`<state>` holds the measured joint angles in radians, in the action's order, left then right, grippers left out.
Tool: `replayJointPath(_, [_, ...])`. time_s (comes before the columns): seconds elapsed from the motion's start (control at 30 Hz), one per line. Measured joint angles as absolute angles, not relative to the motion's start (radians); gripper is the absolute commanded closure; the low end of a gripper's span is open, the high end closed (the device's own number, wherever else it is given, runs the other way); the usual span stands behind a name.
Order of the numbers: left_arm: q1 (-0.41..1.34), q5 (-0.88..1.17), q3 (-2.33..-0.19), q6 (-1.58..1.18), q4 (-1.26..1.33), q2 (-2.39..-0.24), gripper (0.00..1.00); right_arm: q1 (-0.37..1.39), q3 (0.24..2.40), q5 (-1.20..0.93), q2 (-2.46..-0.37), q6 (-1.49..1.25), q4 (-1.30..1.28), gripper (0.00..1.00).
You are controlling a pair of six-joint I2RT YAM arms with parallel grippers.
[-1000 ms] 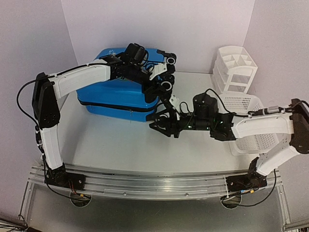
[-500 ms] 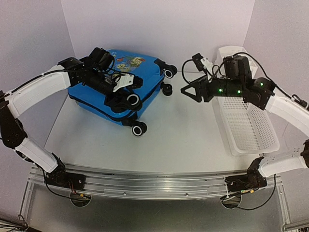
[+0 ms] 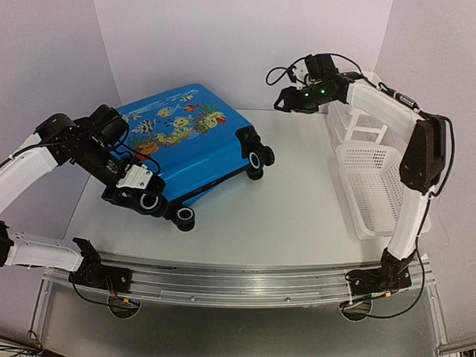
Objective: Open, take out, and arrange the luggage
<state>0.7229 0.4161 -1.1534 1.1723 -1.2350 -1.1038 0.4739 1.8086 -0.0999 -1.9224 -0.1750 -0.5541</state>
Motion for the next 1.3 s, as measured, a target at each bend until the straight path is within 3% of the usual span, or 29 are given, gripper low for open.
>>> replayJointPath(0.07, [0.726, 0.399, -1.15, 1.175, -1.246, -1.089, 0.3, 0.469, 1.885, -0.102, -1.984, -0.209, -0.577, 0.49])
replayJointPath(0.17, [0.73, 0.389, -1.16, 1.155, -1.261, -1.088, 0.16, 0.471, 1.987, -0.118, -2.071, -0.264, -0.596, 0.52])
replayJointPath(0.33, [0.718, 0.385, -1.273, 1.039, -1.234, -1.103, 0.1, 0.472, 2.105, -0.164, -2.218, -0.368, -0.609, 0.56])
replayJointPath(0.43, [0.637, 0.393, -1.374, 0.932, -1.165, -1.129, 0.14, 0.473, 2.16, -0.206, -2.302, -0.422, -0.619, 0.58])
replayJointPath(0.53, [0.469, 0.39, -1.486, 0.84, -1.099, -1.195, 0.28, 0.473, 2.223, -0.258, -2.388, -0.464, -0.622, 0.59])
replayJointPath(0.63, [0.316, 0.332, -1.561, 0.778, -1.04, -1.286, 0.36, 0.476, 2.259, -0.294, -2.45, -0.489, -0.619, 0.59])
replayJointPath(0.87, [0.023, 0.126, -1.535, 0.755, -0.966, -1.395, 0.44, 0.496, 2.267, -0.336, -2.526, -0.524, -0.585, 0.6])
replayJointPath(1.03, [-0.167, 0.032, -1.486, 0.754, -0.923, -1.387, 0.45, 0.496, 2.27, -0.347, -2.539, -0.525, -0.559, 0.6])
replayJointPath(1.3, [-0.176, -0.053, -1.186, 0.786, -0.83, -1.397, 0.38, 0.495, 2.155, -0.377, -2.518, -0.546, -0.392, 0.6])
